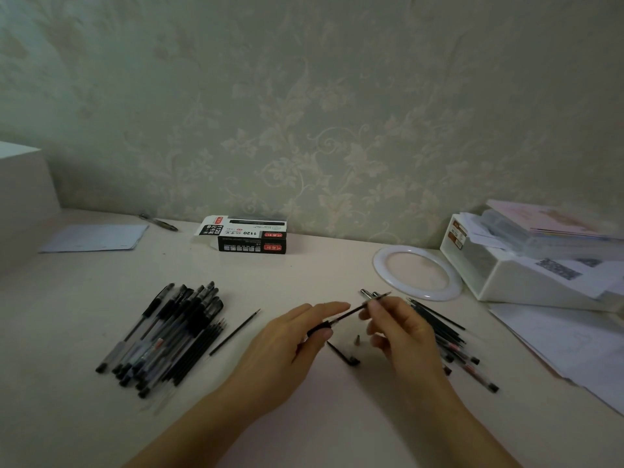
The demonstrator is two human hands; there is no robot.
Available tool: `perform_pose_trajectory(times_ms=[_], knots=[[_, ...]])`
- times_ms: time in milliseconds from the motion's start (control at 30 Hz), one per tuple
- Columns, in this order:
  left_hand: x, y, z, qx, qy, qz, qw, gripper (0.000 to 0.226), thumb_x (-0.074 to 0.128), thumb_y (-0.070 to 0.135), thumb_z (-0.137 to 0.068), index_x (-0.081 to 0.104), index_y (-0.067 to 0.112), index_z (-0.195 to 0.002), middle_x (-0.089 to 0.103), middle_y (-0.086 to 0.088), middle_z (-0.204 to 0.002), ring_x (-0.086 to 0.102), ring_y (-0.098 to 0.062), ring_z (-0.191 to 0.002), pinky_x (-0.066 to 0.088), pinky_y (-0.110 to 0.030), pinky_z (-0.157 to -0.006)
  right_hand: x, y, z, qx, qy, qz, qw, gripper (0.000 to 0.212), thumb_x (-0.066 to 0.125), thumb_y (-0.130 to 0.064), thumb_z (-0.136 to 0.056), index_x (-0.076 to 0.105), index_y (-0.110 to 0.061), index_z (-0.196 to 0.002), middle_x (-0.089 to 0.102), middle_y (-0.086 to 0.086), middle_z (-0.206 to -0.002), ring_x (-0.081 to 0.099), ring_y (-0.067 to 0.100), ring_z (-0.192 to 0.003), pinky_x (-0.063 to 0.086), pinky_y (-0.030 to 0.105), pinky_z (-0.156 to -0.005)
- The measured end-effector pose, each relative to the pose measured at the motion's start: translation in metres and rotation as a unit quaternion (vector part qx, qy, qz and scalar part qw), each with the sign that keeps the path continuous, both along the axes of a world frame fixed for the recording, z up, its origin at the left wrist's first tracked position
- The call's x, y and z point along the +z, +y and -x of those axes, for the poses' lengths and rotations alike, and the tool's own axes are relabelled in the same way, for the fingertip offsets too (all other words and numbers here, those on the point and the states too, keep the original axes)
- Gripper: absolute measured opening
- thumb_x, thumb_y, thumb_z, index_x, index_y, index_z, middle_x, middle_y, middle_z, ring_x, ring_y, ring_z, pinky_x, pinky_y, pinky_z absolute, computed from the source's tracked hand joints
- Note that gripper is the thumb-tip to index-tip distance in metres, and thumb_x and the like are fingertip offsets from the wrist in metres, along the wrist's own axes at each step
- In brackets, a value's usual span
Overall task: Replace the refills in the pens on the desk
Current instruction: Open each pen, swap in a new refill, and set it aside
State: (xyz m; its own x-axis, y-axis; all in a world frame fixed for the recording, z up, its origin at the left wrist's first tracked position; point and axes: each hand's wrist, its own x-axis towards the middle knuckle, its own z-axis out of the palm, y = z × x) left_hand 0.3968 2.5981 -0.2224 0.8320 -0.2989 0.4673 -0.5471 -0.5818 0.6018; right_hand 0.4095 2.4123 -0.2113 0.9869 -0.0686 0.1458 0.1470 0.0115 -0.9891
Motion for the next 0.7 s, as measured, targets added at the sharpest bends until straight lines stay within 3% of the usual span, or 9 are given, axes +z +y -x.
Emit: perform_pose_trajectory(times_ms=[100,167,267,433,533,600,700], knots=[[0.001,0.000,0.000,0.003,-0.005,-0.015,1.000,0.039,0.043,0.030,-0.100,0.046,0.053,-0.131,0.055,0.015,-0.090,0.056,-0.009,-0.080,0.048,-0.029,-0.068,0.001,-0.002,-0.001,-0.013,0.002,-0.064,0.998,0.012,0.066,-0.032,-0.087,0.072,-0.022,-0.085,0.073,0.000,-0.085,0.061,0.010,-0.072,0.051,0.023,-0.064],[0.002,0.000,0.000,0.003,-0.007,-0.012,1.000,0.040,0.044,0.029,-0.100,0.046,0.054,-0.132,0.055,0.014,-0.088,0.056,-0.010,-0.079,0.047,-0.029,-0.066,-0.001,0.000,-0.001,0.015,-0.002,-0.076,0.997,0.027,0.070,-0.043,-0.075,0.074,-0.024,-0.093,0.074,0.002,-0.090,0.066,0.010,-0.073,0.054,0.020,-0.064],[0.003,0.000,0.001,-0.002,-0.009,-0.004,1.000,0.044,0.048,0.025,-0.100,0.046,0.054,-0.132,0.055,0.012,-0.087,0.056,-0.012,-0.079,0.048,-0.032,-0.067,-0.006,0.003,-0.002,0.051,0.017,-0.084,0.995,0.033,0.074,-0.042,-0.067,0.077,-0.024,-0.095,0.076,0.005,-0.092,0.071,0.015,-0.080,0.056,0.023,-0.070],[0.001,-0.001,0.001,-0.006,-0.005,-0.019,1.000,0.045,0.049,0.027,-0.100,0.042,0.055,-0.134,0.057,0.015,-0.092,0.054,-0.007,-0.078,0.045,-0.019,-0.066,-0.009,0.003,-0.003,0.070,0.025,-0.116,0.991,0.014,0.065,-0.032,-0.082,0.075,-0.024,-0.088,0.076,0.007,-0.095,0.073,0.020,-0.085,0.056,0.022,-0.071],[-0.002,0.000,0.000,0.019,-0.001,-0.018,1.000,0.042,0.050,0.032,-0.098,0.043,0.053,-0.133,0.055,0.029,-0.098,0.052,0.002,-0.072,0.038,-0.008,-0.064,-0.005,-0.004,-0.007,-0.004,-0.022,-0.126,0.992,0.017,0.051,-0.020,-0.099,0.066,-0.016,-0.092,0.075,0.008,-0.092,0.072,0.021,-0.084,0.056,0.022,-0.069],[-0.003,0.002,0.000,0.029,0.005,-0.012,0.999,0.039,0.050,0.033,-0.098,0.045,0.051,-0.132,0.053,0.031,-0.097,0.051,0.002,-0.069,0.036,-0.006,-0.063,0.000,-0.015,-0.007,-0.072,-0.080,-0.065,0.992,0.018,0.048,-0.021,-0.102,0.065,-0.021,-0.095,0.073,0.003,-0.083,0.069,0.016,-0.077,0.057,0.022,-0.069],[-0.002,0.002,-0.001,0.037,0.005,-0.013,0.999,0.034,0.051,0.033,-0.098,0.050,0.048,-0.128,0.057,0.025,-0.096,0.051,0.002,-0.070,0.039,-0.008,-0.064,0.002,-0.029,-0.007,-0.145,-0.165,0.170,0.961,0.018,0.053,-0.027,-0.098,0.069,-0.033,-0.098,0.066,-0.014,-0.079,0.062,0.001,-0.077,0.050,0.013,-0.072]])
